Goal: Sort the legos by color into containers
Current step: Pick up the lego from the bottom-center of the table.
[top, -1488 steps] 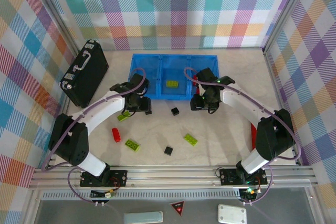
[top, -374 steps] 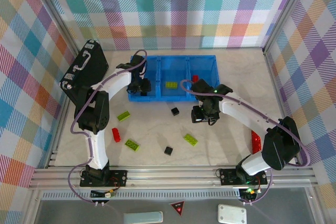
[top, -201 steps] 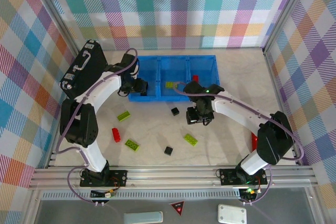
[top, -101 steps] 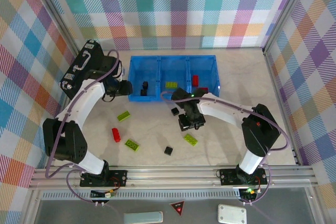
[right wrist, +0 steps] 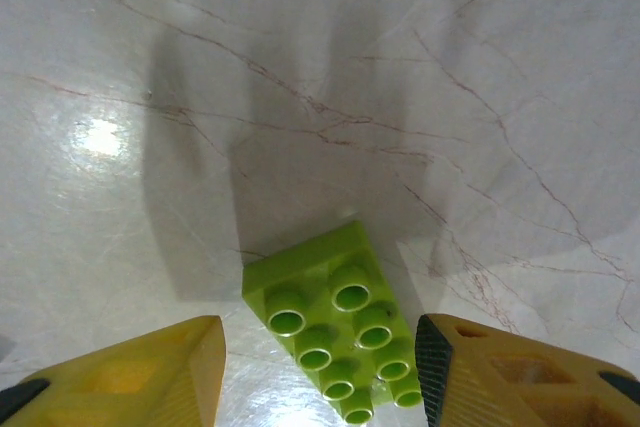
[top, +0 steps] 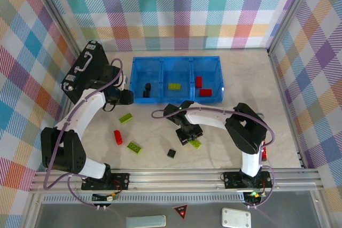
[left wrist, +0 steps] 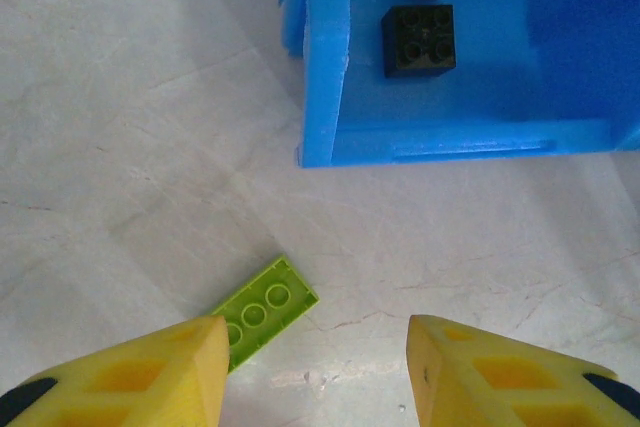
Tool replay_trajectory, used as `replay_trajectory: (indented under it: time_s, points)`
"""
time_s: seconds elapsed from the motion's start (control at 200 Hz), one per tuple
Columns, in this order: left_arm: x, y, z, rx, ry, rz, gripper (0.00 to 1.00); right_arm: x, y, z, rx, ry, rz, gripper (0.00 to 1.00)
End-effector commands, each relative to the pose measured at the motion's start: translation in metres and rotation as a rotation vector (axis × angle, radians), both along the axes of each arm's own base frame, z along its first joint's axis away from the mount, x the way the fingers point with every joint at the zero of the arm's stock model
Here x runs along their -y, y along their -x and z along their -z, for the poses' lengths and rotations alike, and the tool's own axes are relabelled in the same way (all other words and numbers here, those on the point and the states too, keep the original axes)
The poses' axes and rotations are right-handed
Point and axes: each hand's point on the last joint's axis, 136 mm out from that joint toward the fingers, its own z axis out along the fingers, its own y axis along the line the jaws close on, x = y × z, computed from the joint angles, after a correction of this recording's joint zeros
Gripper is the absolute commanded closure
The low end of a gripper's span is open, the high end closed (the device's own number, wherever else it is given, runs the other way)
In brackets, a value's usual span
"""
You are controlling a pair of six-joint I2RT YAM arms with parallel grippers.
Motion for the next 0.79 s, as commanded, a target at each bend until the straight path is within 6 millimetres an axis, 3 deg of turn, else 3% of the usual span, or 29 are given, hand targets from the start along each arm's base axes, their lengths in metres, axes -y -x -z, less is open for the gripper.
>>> replay_trajectory:
  time_s: [0.0,0.38,0.79]
  points:
    - [-0.003,-0.001,0.001,0.015,-0.005,0.014,0.50,0.005,0.001,0.003,0.001,0.043,-0.037,0.46]
    - [-0.002,0.001,0.004,0.006,0.000,0.021,0.50,0.007,0.002,0.015,-0.011,0.059,-0.062,0.47]
    - [-0.002,0.003,0.006,0.000,-0.003,0.023,0.50,0.009,0.003,0.019,-0.018,0.064,-0.053,0.58]
